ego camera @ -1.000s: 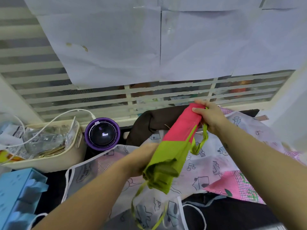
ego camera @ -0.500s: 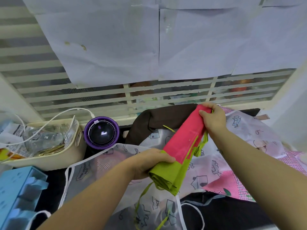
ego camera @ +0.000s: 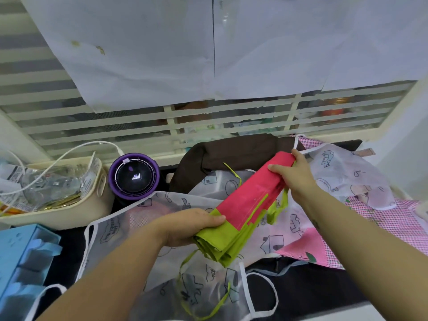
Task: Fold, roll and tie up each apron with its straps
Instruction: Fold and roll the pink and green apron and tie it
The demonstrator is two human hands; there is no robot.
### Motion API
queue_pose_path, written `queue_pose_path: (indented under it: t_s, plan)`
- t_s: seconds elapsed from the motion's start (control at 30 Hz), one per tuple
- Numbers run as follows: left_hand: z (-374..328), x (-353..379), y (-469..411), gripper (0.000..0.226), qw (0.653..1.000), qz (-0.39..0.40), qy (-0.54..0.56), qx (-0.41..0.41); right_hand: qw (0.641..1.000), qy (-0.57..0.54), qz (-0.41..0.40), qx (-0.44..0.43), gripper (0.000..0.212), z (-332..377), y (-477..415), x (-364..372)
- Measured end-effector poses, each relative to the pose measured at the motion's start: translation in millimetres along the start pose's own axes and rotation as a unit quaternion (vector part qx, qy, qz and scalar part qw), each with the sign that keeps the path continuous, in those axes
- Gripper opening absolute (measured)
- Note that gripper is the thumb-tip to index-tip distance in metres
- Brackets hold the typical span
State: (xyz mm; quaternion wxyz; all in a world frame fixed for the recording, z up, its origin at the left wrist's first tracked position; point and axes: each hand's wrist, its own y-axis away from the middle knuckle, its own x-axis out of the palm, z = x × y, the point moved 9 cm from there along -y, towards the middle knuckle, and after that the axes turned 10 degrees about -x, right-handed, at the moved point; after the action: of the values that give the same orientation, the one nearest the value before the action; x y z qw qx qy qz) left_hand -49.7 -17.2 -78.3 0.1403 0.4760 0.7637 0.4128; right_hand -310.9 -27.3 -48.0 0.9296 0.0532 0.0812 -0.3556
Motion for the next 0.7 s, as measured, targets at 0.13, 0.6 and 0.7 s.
queue_pose_path:
  t_s: [0.13, 0.6, 0.7]
  plan:
    - [8.0, -27.8, -8.6, 0.052, 0.987, -0.093, -0.133, -0.008, 1.0, 0.018, 0.001, 0.018, 0.087, -28.1, 3.8, 5.4]
    - [20.9, -27.6, -41.1, 0.046, 0.964, -0.159, -0.21, -0.041, 0.986, 0.136, -0.092, 0.017, 0.079, -80.2, 12.3, 9.6]
    - [16.4, -30.3, -40.2, 0.034, 0.959, -0.174, -0.222, -0.033, 0.984, 0.143, -0.105, 0.019, 0.076, -83.7, 13.2, 8.5]
